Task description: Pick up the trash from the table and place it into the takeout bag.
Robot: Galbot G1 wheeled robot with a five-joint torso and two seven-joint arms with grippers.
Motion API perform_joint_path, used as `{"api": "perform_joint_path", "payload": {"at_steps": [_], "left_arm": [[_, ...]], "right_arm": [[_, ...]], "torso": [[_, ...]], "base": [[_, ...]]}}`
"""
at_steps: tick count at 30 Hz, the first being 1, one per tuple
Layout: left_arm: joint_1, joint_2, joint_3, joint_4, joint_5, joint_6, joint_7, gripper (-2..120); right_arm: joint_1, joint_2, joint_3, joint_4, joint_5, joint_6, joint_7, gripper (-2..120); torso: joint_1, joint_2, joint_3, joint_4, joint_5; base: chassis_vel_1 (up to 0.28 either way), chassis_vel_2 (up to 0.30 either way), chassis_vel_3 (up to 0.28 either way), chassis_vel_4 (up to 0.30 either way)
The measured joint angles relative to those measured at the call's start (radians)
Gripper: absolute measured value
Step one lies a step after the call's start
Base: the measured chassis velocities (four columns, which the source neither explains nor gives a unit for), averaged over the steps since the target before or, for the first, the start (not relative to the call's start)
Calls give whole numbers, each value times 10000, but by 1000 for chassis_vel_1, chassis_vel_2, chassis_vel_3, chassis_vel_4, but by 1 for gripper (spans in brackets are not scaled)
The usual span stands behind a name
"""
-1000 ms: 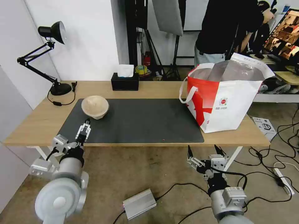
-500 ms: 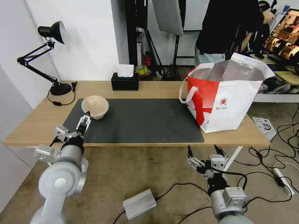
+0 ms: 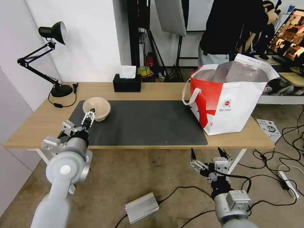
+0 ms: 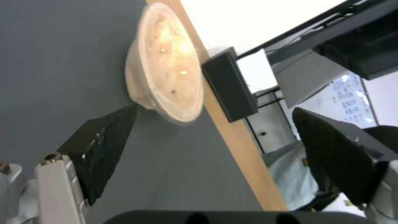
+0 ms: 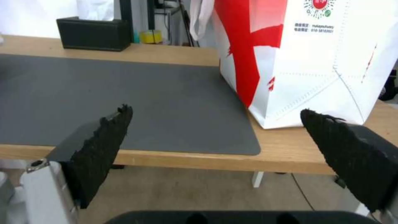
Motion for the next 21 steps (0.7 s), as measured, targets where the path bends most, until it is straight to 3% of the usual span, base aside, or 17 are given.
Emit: {"api": "perform_joint_path", "payload": {"at_steps": [21], "left_arm": [[-1118, -88, 287, 1107, 89, 206, -521, 100]], "right_arm": [[0, 0, 0, 0, 0, 0, 0, 100]], "torso": [[-1, 1, 0, 0, 0]], "base": [[0, 0, 0, 0]]}}
